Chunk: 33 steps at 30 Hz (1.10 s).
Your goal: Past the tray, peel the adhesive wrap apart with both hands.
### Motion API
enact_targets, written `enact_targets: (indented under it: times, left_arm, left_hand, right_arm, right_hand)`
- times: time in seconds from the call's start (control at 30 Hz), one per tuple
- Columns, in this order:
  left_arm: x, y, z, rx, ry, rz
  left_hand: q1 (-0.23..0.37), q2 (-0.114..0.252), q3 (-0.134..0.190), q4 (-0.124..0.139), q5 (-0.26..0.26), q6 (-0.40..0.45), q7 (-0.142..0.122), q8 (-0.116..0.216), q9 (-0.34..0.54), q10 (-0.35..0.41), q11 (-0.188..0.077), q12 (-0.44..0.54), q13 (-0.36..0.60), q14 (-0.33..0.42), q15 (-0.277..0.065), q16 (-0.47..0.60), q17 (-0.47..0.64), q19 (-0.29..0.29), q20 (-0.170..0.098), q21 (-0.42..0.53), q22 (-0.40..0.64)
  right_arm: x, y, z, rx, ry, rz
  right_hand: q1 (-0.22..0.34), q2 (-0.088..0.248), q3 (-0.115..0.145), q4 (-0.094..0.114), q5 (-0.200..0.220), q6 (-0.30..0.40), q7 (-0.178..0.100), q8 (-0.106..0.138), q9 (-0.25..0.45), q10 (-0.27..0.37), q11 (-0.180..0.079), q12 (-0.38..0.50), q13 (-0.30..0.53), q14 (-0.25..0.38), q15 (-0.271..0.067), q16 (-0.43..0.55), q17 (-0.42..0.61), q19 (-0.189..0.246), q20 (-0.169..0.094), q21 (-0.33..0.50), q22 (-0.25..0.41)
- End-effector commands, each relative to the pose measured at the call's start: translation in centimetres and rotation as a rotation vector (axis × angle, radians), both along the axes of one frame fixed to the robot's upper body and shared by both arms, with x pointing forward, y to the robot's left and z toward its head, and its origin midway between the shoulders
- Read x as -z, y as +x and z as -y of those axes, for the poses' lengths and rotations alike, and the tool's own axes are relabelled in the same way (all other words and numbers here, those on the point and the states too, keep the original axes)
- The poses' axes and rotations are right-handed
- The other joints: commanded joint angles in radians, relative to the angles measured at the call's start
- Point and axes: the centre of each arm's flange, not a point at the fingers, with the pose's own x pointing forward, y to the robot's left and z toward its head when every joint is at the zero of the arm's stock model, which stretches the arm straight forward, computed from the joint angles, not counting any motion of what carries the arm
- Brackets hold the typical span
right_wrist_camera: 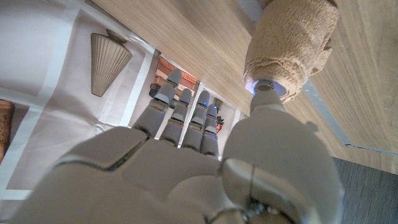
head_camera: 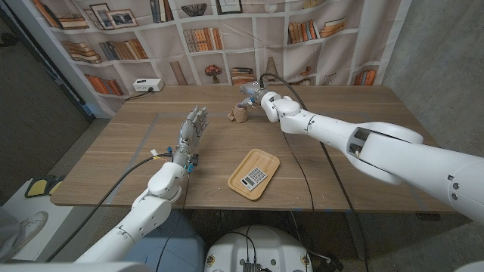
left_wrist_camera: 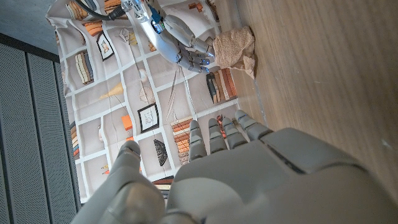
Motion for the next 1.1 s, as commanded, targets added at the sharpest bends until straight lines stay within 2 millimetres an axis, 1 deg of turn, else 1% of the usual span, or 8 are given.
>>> enact_targets:
  times: [0.03,0.27,0.37,0.43,0.5,0.53,0.57,1.1]
  left_arm:
    - [0.16,-0.05,-0.21,-0.004,-0.006,-0.008]
    - [0.06,0.11,-0.16,-0.003,-0.005,-0.010]
    - [0.00,0.16,-0.12,-0.002,-0.005,-0.009]
    - [-0.05,0.23,-0.10,-0.001,-0.005,-0.011]
    - [-0.07,0.26,-0.10,-0.001,-0.005,-0.010]
    - [-0.07,0.26,-0.10,-0.001,-0.005,-0.009]
    - [-0.08,0.27,-0.10,-0.001,-0.005,-0.010]
    - [-0.17,0.46,-0.03,0.004,-0.003,-0.009]
  left_hand:
    - [-0.001,0.000,0.003,-0.001,0.005,0.010,0.000,-0.002,0.002,0.003,0.001,0.000,0.005,0.004,0.002,-0.001,0.002,0.001,0.004,0.002,0.002]
    - [-0.001,0.000,0.003,-0.001,0.005,0.011,-0.001,-0.002,0.002,0.004,0.001,0.000,0.005,0.003,0.004,-0.001,0.002,0.001,0.005,0.002,0.002]
    - [-0.001,0.000,0.003,-0.001,0.005,0.011,0.000,-0.002,0.002,0.005,0.001,0.000,0.005,0.004,0.004,-0.001,0.002,0.001,0.005,0.002,0.002]
    - [-0.001,0.000,0.003,-0.001,0.005,0.011,0.001,-0.002,0.002,0.005,0.001,0.001,0.005,0.004,0.004,0.000,0.002,0.001,0.004,0.002,0.002]
    - [-0.001,0.001,0.003,-0.001,0.005,0.011,-0.001,-0.002,0.002,0.006,-0.001,0.001,0.005,0.004,0.004,-0.001,0.002,0.001,0.004,0.002,0.002]
    - [-0.001,0.001,0.003,-0.001,0.005,0.011,-0.002,-0.002,0.002,0.005,-0.001,0.001,0.005,0.004,0.004,-0.001,0.002,0.001,0.004,0.002,0.002]
    - [-0.001,0.001,0.003,-0.001,0.005,0.011,-0.002,-0.002,0.002,0.005,0.000,0.000,0.005,0.004,0.003,0.000,0.002,0.001,0.004,0.002,0.002]
    - [-0.001,0.001,0.003,-0.001,0.005,0.011,-0.001,-0.002,0.002,0.005,0.001,0.000,0.005,0.003,0.004,-0.001,0.002,0.001,0.004,0.002,0.002]
  right_arm:
    - [0.17,0.46,-0.31,0.001,-0.004,-0.002]
    - [0.18,0.74,-0.25,0.006,-0.013,-0.008]
    - [0.17,0.77,-0.18,0.005,-0.015,-0.013]
    - [0.15,0.80,-0.13,0.006,-0.015,-0.023]
    - [0.11,0.83,-0.09,0.008,-0.016,-0.028]
    - [0.11,0.83,-0.09,0.008,-0.016,-0.028]
    - [0.10,0.86,-0.07,0.008,-0.017,-0.032]
    - [0.28,0.97,-0.11,-0.005,-0.057,-0.071]
  right_hand:
    - [0.004,-0.002,0.001,-0.007,0.004,0.026,-0.003,0.008,0.006,0.017,-0.009,0.012,0.006,0.016,-0.107,0.007,0.004,0.005,-0.002,0.001,0.004]
    - [0.010,0.000,0.003,-0.010,0.005,0.035,-0.006,0.009,0.006,0.024,-0.017,0.016,0.008,0.019,-0.109,0.009,0.005,0.006,-0.003,0.001,0.004]
    - [0.012,0.000,0.003,-0.011,0.005,0.036,-0.006,0.009,0.006,0.025,-0.014,0.016,0.008,0.020,-0.109,0.009,0.005,0.007,-0.003,0.001,0.004]
    - [0.014,-0.003,0.003,-0.013,0.005,0.037,-0.007,0.008,0.006,0.023,-0.018,0.016,0.009,0.019,-0.110,0.008,0.005,0.007,-0.003,0.001,0.004]
    - [0.016,-0.004,0.003,-0.015,0.006,0.035,-0.005,0.007,0.006,0.022,-0.018,0.016,0.009,0.018,-0.110,0.008,0.005,0.007,-0.003,0.001,0.004]
    - [0.017,-0.007,0.002,-0.016,0.006,0.034,-0.005,0.006,0.006,0.021,-0.011,0.015,0.010,0.017,-0.110,0.007,0.005,0.006,-0.003,0.000,0.004]
    - [0.019,-0.010,0.001,-0.018,0.006,0.033,-0.006,0.005,0.006,0.017,-0.014,0.014,0.010,0.017,-0.109,0.007,0.005,0.005,-0.004,0.000,0.004]
    - [0.020,-0.024,-0.006,-0.020,0.008,0.035,-0.005,0.002,0.007,0.020,-0.019,0.017,0.014,0.013,-0.108,0.004,0.005,0.002,-0.002,-0.002,0.004]
